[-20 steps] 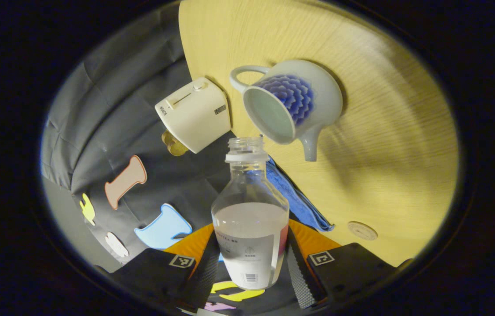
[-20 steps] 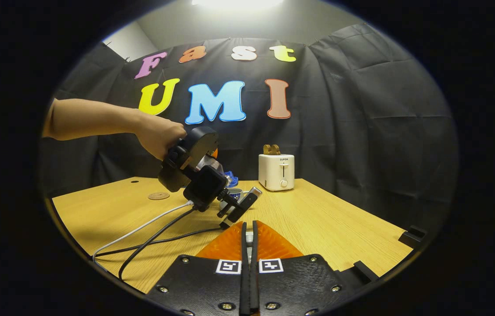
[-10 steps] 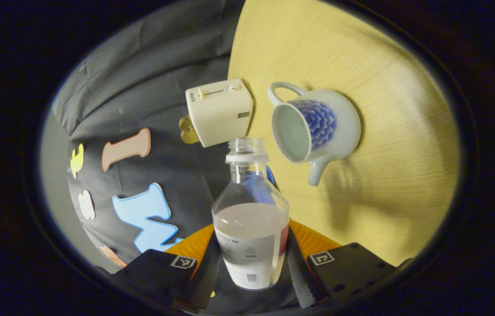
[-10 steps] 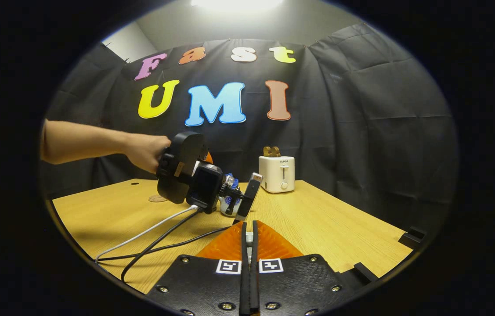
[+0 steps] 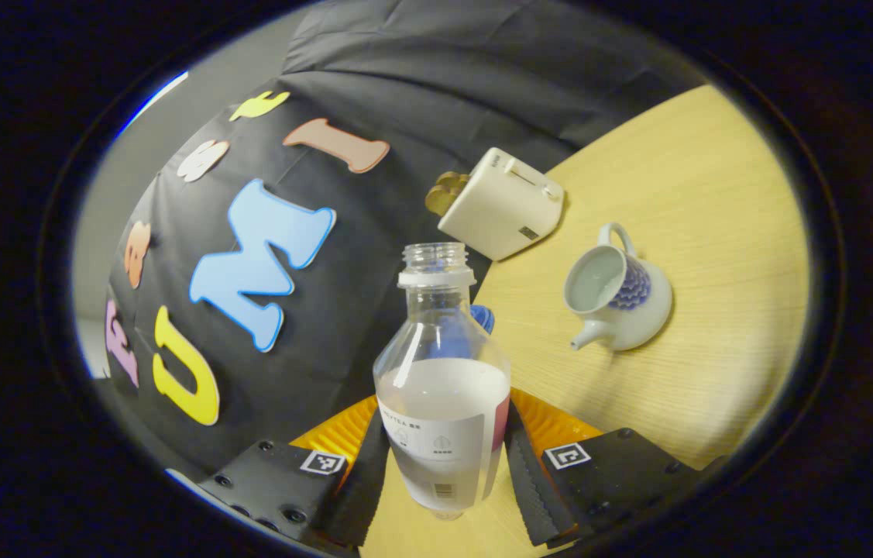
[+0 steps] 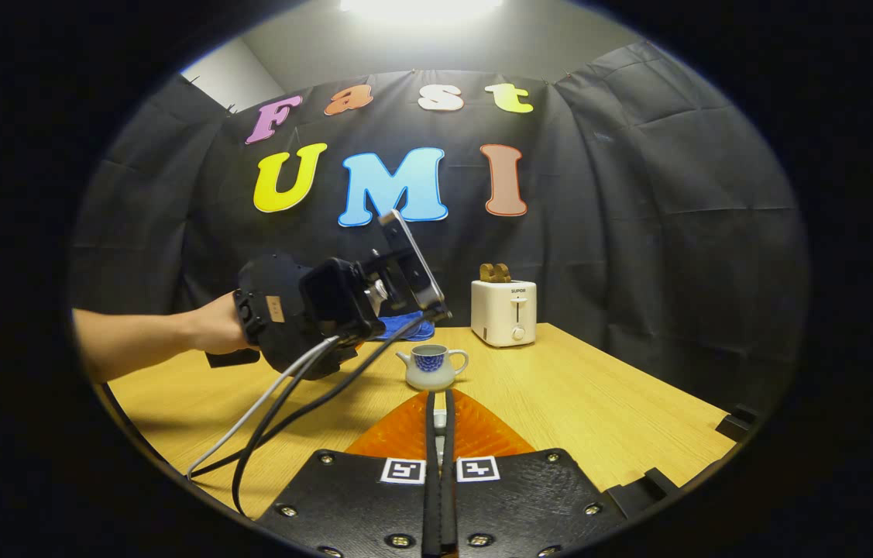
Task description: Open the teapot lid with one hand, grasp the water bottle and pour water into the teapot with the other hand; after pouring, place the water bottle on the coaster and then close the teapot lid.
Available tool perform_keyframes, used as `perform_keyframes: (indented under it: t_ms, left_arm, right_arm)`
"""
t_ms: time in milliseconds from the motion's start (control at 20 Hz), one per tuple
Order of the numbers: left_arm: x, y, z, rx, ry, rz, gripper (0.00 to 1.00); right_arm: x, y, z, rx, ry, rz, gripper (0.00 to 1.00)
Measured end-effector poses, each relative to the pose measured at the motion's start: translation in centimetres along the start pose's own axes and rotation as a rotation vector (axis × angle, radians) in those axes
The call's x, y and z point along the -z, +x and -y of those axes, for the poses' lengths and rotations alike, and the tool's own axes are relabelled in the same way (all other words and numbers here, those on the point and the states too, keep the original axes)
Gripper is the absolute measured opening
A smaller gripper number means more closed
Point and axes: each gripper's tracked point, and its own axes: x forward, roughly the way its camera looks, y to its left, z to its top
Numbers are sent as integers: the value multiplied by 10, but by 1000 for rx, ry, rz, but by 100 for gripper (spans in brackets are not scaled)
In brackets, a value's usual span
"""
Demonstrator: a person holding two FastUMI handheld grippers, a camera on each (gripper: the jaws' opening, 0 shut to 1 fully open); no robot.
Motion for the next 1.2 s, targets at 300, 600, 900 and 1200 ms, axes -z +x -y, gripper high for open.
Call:
perform_keyframes:
  t_ms: [300,600,900,1200]
  left_arm:
    - [60,-32,-42,-68,-501,6,87]
    - [112,-55,-86,-123,-830,55,86]
    - [146,-35,-107,-152,-961,82,86]
    - [166,5,-112,-158,-972,89,85]
  right_arm:
    - [-18,37,-18,-41,17,18,0]
    - [-33,70,-42,-68,1,54,0]
    - [-18,85,-54,-86,-15,22,0]
    - [-6,97,-46,-72,-15,-2,0]
